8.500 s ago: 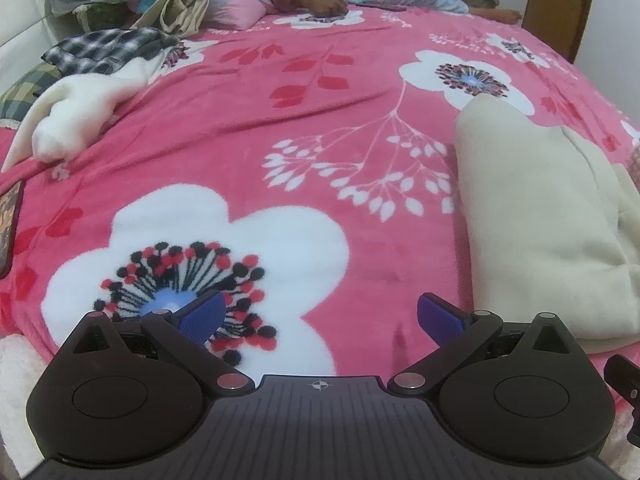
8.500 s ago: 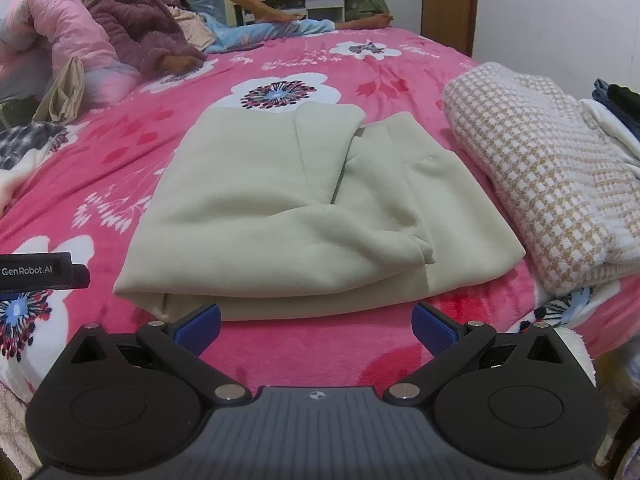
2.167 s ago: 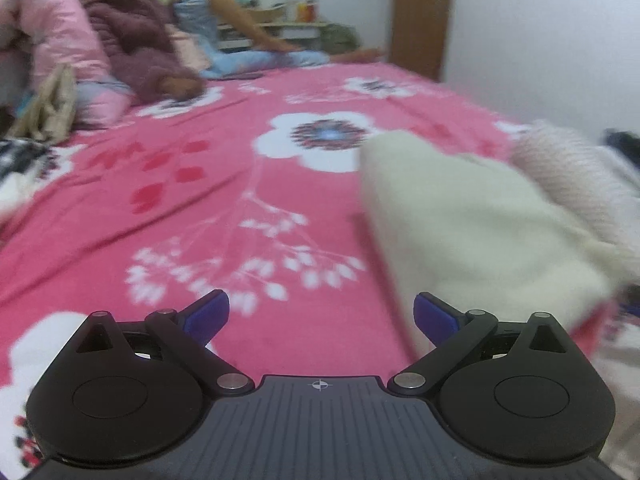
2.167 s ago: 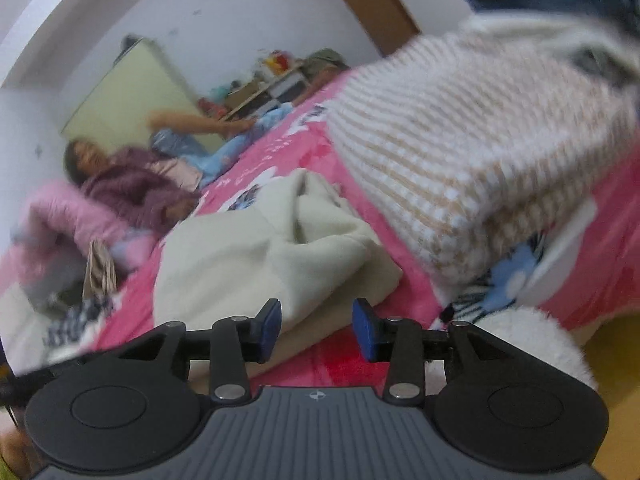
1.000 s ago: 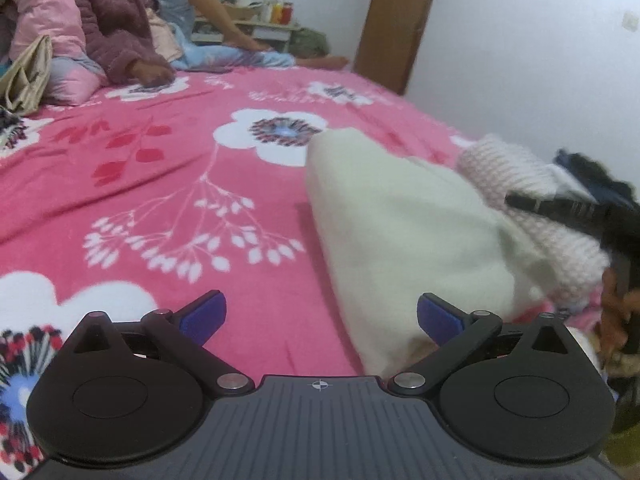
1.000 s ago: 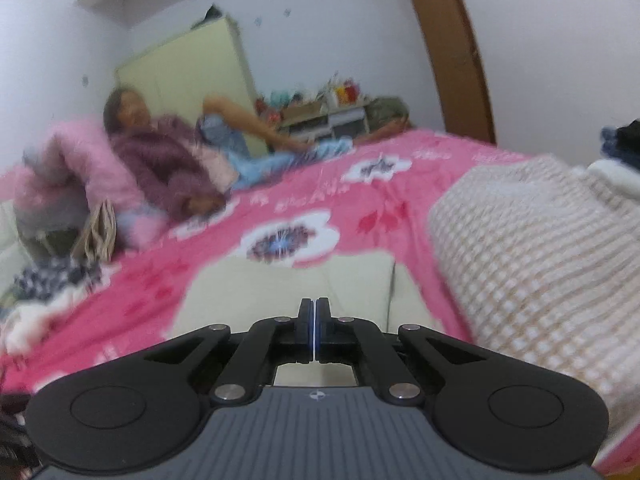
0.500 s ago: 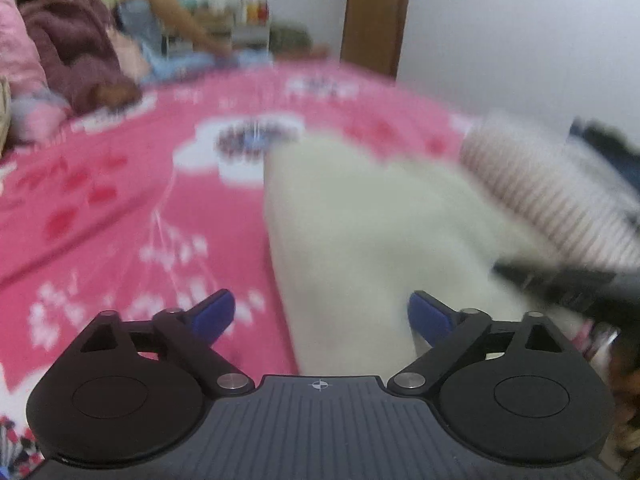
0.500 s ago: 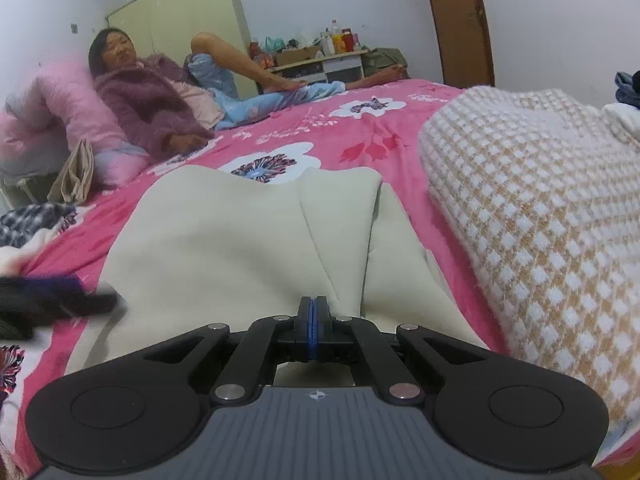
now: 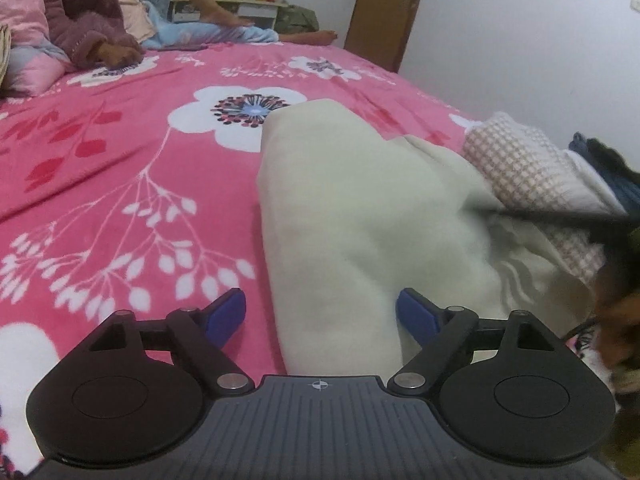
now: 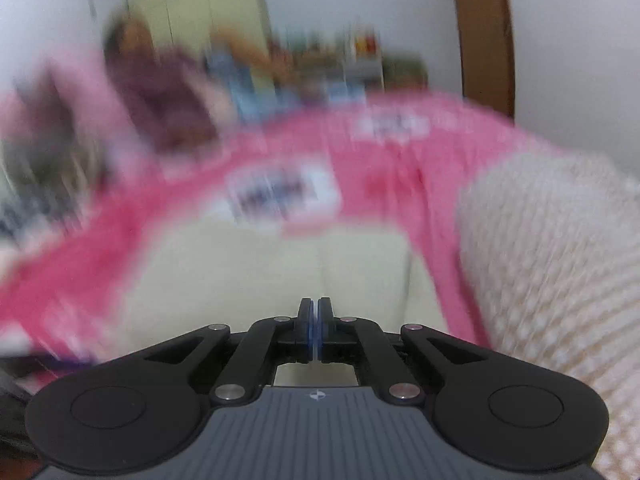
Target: Fold clothes
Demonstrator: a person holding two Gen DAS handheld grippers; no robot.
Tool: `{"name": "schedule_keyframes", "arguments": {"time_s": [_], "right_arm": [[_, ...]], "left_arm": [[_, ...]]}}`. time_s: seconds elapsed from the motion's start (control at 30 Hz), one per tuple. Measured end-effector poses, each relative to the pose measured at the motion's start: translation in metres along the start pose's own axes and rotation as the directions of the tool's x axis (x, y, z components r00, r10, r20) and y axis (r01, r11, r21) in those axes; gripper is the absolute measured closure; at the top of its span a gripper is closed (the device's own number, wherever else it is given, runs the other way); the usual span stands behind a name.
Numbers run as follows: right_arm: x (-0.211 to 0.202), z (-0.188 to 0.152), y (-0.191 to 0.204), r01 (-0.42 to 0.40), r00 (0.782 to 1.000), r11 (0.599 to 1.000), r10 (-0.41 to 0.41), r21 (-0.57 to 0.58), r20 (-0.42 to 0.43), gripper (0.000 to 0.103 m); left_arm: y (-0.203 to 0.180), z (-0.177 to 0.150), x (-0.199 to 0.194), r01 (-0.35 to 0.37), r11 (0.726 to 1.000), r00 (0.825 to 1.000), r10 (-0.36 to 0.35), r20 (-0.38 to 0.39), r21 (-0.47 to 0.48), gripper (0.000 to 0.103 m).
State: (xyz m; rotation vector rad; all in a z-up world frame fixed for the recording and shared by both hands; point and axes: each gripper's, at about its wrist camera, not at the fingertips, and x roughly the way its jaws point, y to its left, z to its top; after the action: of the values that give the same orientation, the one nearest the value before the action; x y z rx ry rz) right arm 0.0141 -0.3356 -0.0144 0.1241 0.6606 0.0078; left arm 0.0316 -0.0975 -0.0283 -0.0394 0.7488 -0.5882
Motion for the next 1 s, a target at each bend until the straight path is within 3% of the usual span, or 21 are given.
{"name": "schedule_keyframes", "arguments": {"time_s": [0.07,0.13,0.17,0.3,0.4,0.53,0.83,0.9,1.0], "right_arm": [[0.003,-0.001,-0.002,-0.007,1.000,1.000,0.007,-0.001,-0.005,0.103],[-0.005,0.017,0.003,0.002,0.999,1.000,-0.001,0.016,-0.035,0.103],[-0.012,0.026,0.009,-0.015,1.000,1.000,0.015,0.002,-0.010,0.103],[-0.021,0.057,0.045,-0.177,0.978,0.980,0.186,-0.092,0.091,0.103],[0.015,0.060,0.067,-0.242,0.970,0.961,0.244,-0.135,-0.005,0.103],[0.066,0.035,0.075,-0.208,0.976,0.952,0.187,-0.224,-0.112,0.103],[0.080,0.051,0.097,-0.287,0.954,0.923,0.252,-0.256,-0.162,0.103],[0.094,0.044,0.091,-0.259,0.962,0.933,0.227,-0.250,-0.150,0.103],[0.083,0.051,0.084,-0.236,0.967,0.947,0.208,-0.218,-0.145,0.103]], "left_arm": [[0.002,-0.001,-0.002,0.018,1.000,1.000,-0.018,0.010,-0.007,0.026],[0.001,0.000,-0.007,0.019,1.000,0.999,-0.019,0.027,0.004,0.031],[0.000,-0.001,-0.009,0.020,1.000,0.999,-0.020,0.035,0.014,0.033],[-0.002,-0.004,-0.016,0.027,0.999,0.998,-0.029,0.062,0.041,0.044],[0.004,-0.008,-0.016,0.046,0.999,0.997,-0.046,0.060,-0.002,0.045],[0.014,-0.011,-0.014,0.067,0.996,0.997,-0.064,0.054,-0.053,0.046],[0.025,-0.014,-0.018,0.091,0.990,0.995,-0.086,0.057,-0.107,0.046],[0.028,-0.012,-0.020,0.103,0.988,0.994,-0.096,0.059,-0.116,0.046],[0.034,-0.011,-0.024,0.134,0.981,0.990,-0.128,0.054,-0.144,0.044]]}}
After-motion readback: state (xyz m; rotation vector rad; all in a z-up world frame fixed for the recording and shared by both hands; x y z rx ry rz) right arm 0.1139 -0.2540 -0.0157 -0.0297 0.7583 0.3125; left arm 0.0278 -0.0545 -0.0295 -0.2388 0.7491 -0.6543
